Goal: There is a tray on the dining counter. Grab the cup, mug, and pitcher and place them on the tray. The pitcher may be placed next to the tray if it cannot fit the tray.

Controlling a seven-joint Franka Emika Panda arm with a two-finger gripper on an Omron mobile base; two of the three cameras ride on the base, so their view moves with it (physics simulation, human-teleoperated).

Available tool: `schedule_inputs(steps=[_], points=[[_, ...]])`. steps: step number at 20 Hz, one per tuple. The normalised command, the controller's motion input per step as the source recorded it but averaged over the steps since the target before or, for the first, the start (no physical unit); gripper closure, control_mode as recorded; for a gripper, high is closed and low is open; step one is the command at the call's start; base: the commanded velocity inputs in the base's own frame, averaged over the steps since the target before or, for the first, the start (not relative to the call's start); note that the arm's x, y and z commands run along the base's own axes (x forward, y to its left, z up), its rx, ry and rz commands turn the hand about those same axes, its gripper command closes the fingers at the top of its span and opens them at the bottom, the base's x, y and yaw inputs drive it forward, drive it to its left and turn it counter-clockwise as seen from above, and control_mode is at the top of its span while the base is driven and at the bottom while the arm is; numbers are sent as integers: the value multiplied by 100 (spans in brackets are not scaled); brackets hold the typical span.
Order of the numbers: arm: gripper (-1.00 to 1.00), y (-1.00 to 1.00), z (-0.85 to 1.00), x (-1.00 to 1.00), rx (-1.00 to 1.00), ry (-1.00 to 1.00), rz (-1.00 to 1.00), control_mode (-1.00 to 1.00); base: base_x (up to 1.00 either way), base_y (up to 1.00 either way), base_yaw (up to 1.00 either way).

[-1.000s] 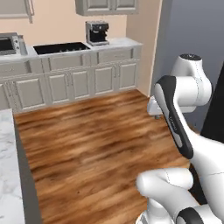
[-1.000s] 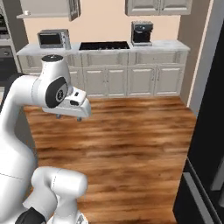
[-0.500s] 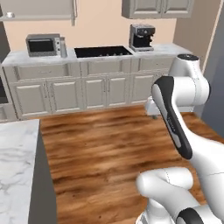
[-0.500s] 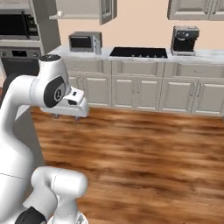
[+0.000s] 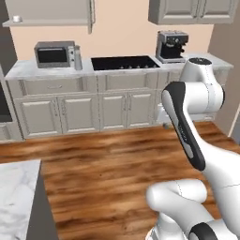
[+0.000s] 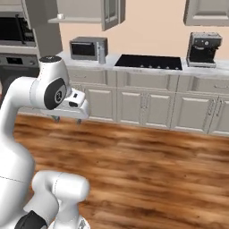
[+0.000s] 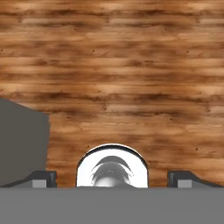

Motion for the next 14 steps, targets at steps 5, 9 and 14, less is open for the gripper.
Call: schedule_inputs(steps=[5, 9, 14], points=[[-100, 0, 0, 0, 0, 0, 0, 100, 100, -16, 15], [-100, 0, 0, 0, 0, 0, 0, 100, 100, -8, 14], [-100, 0, 0, 0, 0, 0, 0, 100, 100, -5, 14]])
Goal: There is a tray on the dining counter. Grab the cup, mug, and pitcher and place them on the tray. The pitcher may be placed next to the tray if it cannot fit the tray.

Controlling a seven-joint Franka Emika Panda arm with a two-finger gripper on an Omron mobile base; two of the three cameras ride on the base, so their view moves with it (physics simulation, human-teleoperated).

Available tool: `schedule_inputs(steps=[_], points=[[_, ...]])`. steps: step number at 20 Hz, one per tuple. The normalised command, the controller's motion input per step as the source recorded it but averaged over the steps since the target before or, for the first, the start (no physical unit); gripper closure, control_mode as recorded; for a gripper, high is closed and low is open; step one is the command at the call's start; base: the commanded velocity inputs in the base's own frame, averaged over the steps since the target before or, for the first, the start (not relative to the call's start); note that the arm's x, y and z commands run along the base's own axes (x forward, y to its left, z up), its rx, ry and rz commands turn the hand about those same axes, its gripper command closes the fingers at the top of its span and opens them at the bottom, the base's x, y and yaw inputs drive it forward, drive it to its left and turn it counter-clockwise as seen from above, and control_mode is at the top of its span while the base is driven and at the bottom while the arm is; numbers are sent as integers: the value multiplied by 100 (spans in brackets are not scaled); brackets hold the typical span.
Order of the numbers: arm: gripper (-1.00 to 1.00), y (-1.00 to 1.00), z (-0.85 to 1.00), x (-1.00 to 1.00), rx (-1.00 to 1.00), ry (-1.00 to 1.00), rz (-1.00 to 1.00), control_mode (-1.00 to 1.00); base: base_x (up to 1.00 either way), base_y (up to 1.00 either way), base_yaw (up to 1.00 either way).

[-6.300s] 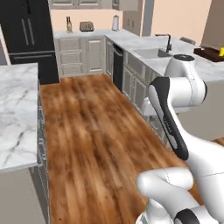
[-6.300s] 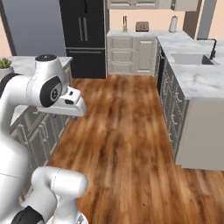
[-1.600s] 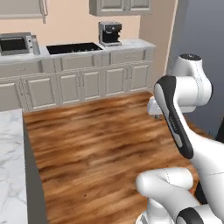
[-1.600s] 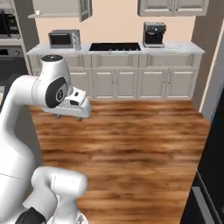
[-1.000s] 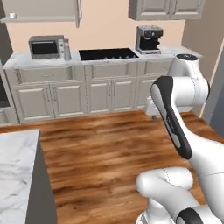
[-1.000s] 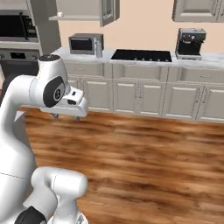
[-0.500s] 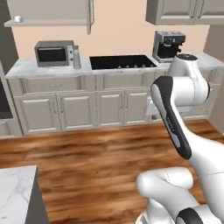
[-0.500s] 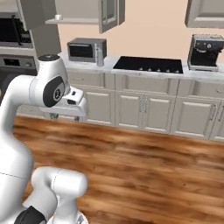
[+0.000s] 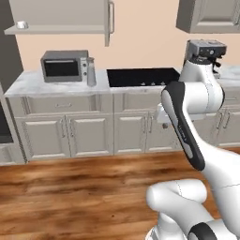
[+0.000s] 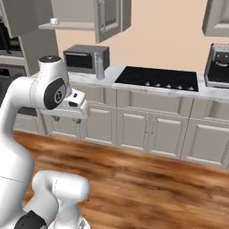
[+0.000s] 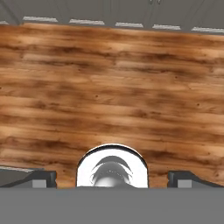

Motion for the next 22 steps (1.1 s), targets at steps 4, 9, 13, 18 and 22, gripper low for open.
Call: schedule_inputs(steps=[4, 9, 13, 18, 22], points=[[-100, 0, 0, 0, 0, 0, 0, 100, 100, -3, 16], [-100, 0, 0, 0, 0, 0, 0, 100, 95, -1, 34], [-100, 0, 0, 0, 0, 0, 0, 100, 88, 0, 45], [-100, 0, 0, 0, 0, 0, 0, 100, 82, 0, 47], [-100, 0, 0, 0, 0, 0, 0, 100, 38, 20, 47]])
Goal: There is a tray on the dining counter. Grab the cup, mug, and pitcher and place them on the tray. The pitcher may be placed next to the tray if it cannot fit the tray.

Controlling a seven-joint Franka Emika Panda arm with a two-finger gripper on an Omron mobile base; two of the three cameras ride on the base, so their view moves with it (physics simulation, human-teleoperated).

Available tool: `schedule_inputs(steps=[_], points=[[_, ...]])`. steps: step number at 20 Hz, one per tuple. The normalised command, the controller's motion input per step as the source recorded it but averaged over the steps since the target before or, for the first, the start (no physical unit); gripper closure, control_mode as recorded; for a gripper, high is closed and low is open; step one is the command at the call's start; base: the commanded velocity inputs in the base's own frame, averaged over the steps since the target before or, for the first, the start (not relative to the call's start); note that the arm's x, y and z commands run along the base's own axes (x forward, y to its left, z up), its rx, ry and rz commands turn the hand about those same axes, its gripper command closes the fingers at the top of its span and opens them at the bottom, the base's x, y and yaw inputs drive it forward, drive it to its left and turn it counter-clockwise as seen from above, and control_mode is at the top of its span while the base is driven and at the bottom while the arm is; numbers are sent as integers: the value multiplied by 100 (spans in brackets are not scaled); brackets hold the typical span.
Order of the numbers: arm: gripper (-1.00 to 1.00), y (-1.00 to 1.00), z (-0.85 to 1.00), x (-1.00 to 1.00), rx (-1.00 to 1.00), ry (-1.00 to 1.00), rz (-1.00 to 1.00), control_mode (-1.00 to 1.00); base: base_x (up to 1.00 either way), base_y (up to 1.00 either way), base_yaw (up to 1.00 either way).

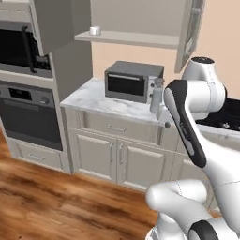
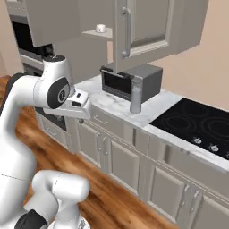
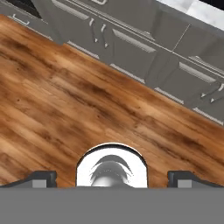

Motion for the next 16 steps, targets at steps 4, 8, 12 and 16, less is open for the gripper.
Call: schedule_inputs(steps=[4, 8, 12, 16], points=[[-100, 0, 0, 0, 0, 0, 0, 100, 16, 92, 18], [-100, 0, 0, 0, 0, 0, 0, 100, 39, 84, 1], [-100, 0, 0, 0, 0, 0, 0, 100, 88, 51, -2], [-100, 0, 0, 0, 0, 0, 0, 100, 94, 3, -11]])
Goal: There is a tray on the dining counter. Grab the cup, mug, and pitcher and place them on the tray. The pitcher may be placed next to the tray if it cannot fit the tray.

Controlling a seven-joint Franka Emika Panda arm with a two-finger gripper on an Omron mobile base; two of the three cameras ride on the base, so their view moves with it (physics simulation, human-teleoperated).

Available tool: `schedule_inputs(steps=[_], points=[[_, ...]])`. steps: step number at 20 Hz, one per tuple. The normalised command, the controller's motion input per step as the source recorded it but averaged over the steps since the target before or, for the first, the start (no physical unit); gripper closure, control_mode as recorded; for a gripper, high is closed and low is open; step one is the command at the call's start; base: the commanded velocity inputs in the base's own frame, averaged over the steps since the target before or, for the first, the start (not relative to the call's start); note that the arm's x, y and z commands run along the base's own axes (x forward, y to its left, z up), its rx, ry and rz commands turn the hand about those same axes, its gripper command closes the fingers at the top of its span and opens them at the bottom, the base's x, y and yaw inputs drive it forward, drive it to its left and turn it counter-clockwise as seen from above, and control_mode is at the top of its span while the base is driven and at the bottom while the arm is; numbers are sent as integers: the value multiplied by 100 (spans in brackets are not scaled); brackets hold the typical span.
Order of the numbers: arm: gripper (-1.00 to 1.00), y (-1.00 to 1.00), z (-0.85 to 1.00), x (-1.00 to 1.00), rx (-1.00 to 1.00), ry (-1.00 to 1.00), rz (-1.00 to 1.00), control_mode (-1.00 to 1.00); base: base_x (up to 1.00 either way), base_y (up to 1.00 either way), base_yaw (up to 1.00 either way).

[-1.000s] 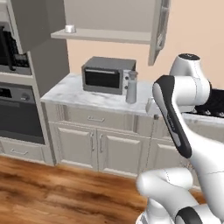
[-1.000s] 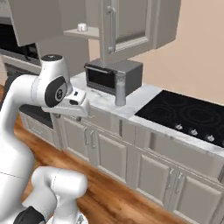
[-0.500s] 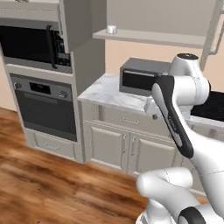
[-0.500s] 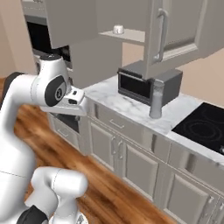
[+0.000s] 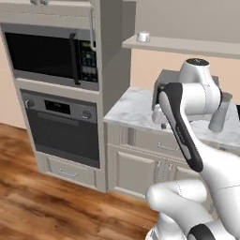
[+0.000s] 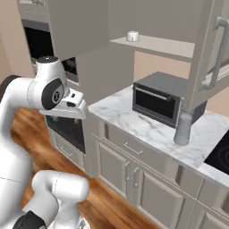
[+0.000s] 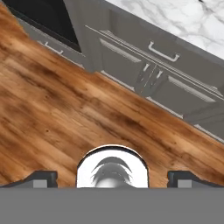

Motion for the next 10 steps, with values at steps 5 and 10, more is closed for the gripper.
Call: schedule_inputs(steps=[5, 10], points=[[-100, 0, 0, 0, 0, 0, 0, 100, 63, 0, -25], [-100, 0, 0, 0, 0, 0, 0, 100, 46, 2, -32]])
